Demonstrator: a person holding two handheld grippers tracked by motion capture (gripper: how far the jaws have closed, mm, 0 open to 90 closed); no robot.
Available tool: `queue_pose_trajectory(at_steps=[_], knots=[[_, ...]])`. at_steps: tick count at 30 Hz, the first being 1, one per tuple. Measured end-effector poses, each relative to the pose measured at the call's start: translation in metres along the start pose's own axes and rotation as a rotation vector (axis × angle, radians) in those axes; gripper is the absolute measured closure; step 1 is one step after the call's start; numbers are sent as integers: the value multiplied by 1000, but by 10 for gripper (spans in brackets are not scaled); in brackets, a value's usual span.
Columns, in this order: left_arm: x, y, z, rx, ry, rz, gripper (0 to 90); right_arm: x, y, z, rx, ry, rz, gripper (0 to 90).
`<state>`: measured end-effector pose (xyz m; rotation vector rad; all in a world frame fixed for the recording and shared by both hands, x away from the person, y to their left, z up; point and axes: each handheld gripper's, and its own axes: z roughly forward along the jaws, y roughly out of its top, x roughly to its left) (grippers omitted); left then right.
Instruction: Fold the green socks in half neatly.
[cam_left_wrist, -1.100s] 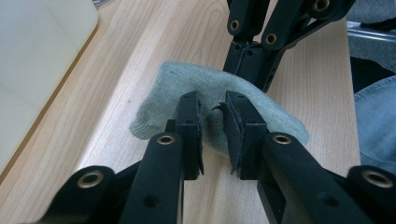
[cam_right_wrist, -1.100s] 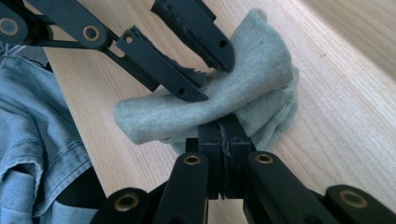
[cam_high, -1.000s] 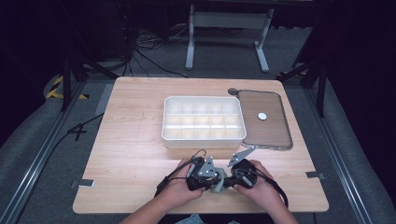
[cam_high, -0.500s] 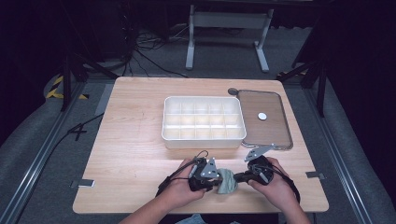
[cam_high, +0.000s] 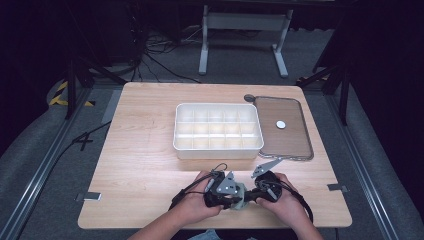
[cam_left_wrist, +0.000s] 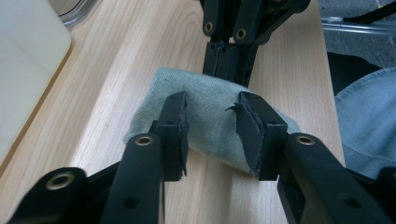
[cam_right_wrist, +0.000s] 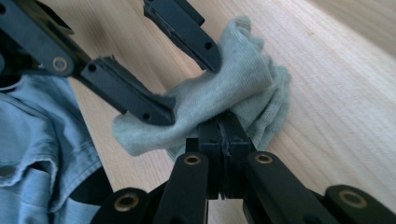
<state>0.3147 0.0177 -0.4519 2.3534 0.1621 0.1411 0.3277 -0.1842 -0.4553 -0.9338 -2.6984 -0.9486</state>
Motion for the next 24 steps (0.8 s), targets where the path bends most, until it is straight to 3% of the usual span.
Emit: queue_pose_trajectory(at_steps=[5,9,12,15,19,23,24], knots=[[-2,3,3,2,-3,16,590,1,0,1,-1,7,-1,897],[1,4,6,24,-18,-11,590,0,-1,0,-2,6,3,887],[1,7,9,39,-19,-10,591,2,-2,-6,29,-28,3,842],[0,9,11,47,-17,-8,588,2,-3,-17,20,-51,16,834],[1,14,14,58,-21,-8,581,2,-8,-42,-75,-104,57,766],[-1,16,16,67,10,-5,540,4,-9,-42,-119,-132,72,693],[0,16,16,72,22,-2,481,5,-9,-41,-138,-141,87,643]])
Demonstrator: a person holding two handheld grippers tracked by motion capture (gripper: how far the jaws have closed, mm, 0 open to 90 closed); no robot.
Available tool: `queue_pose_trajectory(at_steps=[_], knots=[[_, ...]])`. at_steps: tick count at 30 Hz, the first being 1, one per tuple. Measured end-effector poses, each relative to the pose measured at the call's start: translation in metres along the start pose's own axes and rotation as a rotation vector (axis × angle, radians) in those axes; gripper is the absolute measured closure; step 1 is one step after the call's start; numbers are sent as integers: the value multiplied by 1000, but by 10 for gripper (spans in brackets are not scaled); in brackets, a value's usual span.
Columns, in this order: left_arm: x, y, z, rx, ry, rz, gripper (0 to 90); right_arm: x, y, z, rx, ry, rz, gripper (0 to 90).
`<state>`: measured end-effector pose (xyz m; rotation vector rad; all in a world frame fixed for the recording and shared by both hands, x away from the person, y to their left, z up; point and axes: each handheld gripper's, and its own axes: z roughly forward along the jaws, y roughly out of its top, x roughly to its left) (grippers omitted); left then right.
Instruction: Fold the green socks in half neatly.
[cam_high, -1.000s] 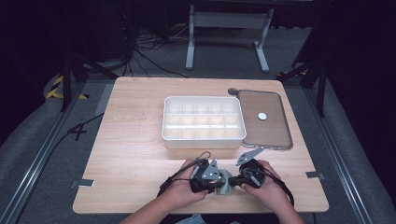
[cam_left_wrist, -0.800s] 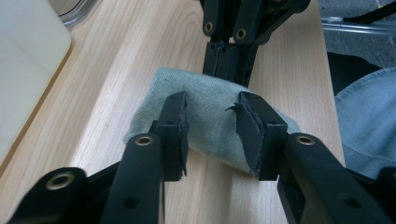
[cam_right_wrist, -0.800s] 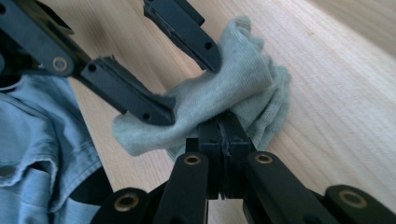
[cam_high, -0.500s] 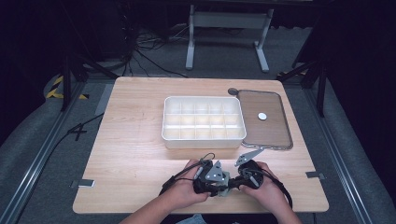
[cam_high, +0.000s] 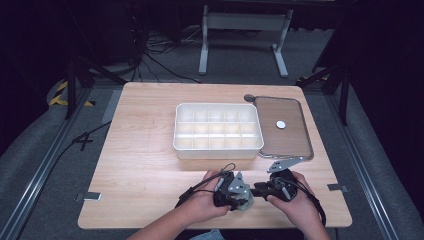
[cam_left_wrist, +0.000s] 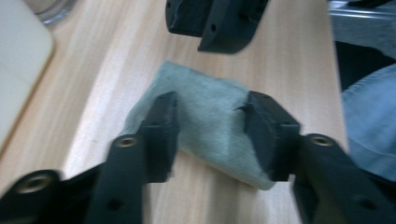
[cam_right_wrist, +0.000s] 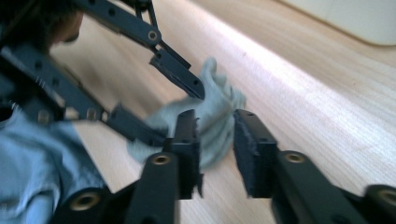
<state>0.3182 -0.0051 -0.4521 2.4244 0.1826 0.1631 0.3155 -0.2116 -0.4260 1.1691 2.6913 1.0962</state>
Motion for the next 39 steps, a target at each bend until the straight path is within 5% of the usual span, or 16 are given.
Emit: queue_pose_trajectory(at_steps=[5,18,22,25,31,39], knots=[[2,0,1,1,26,-28,360,1,-1,7,-20,-48,54,575],[-2,0,3,3,56,-39,348,5,5,14,3,-78,41,556],[-2,0,3,1,58,-35,349,4,5,21,53,-84,24,559],[-2,-1,3,-7,64,-38,349,1,4,27,108,-103,66,532],[-4,-3,0,-19,83,-42,350,-1,7,32,137,-102,59,531],[2,-13,-26,-30,127,-54,354,-2,19,39,236,-99,64,534]])
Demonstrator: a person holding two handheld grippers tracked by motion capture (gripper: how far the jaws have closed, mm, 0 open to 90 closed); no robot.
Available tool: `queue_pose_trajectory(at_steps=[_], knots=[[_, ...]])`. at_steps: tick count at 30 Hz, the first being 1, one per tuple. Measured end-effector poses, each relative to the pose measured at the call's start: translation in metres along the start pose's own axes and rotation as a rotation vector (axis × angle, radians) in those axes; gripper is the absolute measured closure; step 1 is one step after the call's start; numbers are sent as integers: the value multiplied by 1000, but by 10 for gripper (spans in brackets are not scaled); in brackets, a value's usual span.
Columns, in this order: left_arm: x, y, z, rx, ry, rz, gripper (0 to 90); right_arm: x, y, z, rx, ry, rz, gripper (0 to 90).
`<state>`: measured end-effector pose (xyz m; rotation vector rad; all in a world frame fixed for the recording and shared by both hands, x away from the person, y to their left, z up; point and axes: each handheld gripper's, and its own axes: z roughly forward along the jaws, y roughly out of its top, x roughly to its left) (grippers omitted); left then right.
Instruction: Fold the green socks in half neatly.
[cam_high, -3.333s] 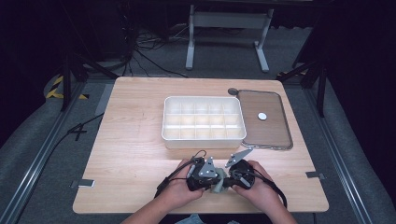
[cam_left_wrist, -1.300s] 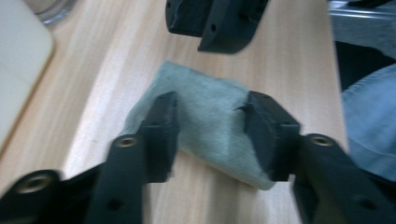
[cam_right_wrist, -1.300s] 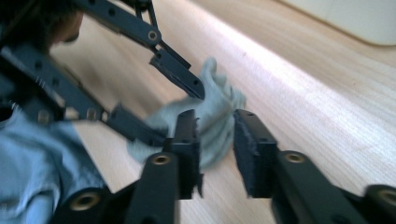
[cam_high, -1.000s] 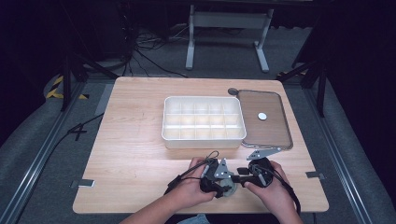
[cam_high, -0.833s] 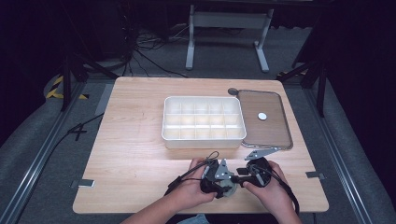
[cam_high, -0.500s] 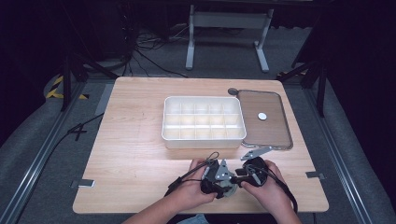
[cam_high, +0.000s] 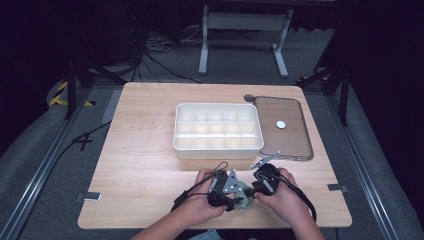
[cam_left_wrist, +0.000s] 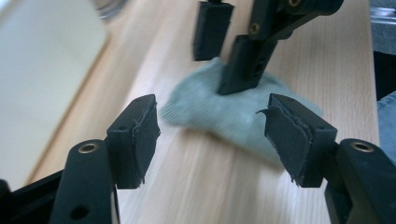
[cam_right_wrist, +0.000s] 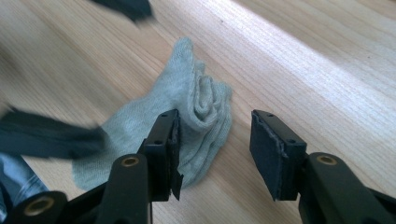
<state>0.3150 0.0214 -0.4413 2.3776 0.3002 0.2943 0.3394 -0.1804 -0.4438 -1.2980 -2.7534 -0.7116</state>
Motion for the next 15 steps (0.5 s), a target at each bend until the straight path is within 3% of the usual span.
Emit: queue_pose_trajectory(at_steps=[4,8,11,15], knots=[[12,-11,-18,-15,54,-55,353,-5,4,2,27,36,-1,535],[17,-18,-27,-20,76,-91,353,-6,8,4,48,58,-14,569],[20,-25,-35,-19,99,-111,353,-8,10,5,63,118,-9,654],[23,-30,-43,-17,120,-126,355,-19,8,8,56,195,13,664]])
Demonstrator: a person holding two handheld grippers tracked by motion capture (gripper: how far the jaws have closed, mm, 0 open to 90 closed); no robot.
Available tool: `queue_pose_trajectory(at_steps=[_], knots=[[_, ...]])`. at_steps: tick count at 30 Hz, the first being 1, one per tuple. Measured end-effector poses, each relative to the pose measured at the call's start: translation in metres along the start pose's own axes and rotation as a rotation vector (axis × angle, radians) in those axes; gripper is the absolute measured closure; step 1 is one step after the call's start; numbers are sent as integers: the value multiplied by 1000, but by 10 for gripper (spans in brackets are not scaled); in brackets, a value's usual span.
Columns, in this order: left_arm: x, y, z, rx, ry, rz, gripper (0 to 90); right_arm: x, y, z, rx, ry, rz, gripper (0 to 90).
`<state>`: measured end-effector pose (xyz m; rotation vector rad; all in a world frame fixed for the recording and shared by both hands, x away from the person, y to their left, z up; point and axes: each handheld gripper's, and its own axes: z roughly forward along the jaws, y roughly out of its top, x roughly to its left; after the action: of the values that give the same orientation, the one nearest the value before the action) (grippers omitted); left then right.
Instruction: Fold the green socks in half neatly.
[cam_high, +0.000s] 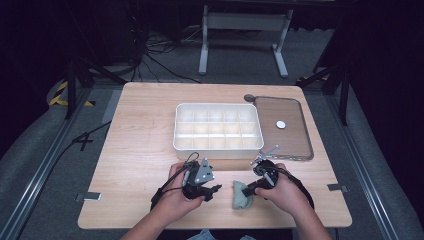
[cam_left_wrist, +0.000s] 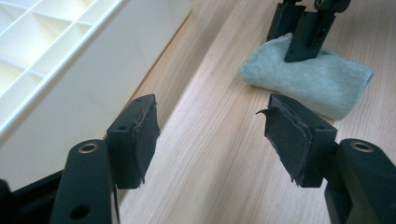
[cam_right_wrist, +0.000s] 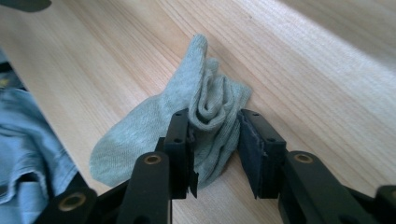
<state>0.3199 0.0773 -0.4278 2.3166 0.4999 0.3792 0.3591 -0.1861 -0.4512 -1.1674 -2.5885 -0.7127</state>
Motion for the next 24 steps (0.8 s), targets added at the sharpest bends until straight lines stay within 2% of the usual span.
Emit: queue_pose_trajectory(at_steps=[1,4,5,12,16,21,24], knots=[[0,0,0,0,0,0,355,0,0,0,0,0,0,664],[2,-3,-3,-6,12,-13,356,-7,0,1,-1,51,13,671],[2,-4,-4,-2,14,-18,356,-7,1,1,4,55,14,671],[2,-8,-5,6,24,-22,357,-5,6,1,40,50,25,734],[3,-10,-6,8,29,-30,357,0,8,1,54,28,32,764],[5,-11,-8,5,33,-31,358,11,10,0,65,-33,-3,794],[6,-12,-9,-3,40,-39,359,19,11,-1,67,-66,-5,807]])
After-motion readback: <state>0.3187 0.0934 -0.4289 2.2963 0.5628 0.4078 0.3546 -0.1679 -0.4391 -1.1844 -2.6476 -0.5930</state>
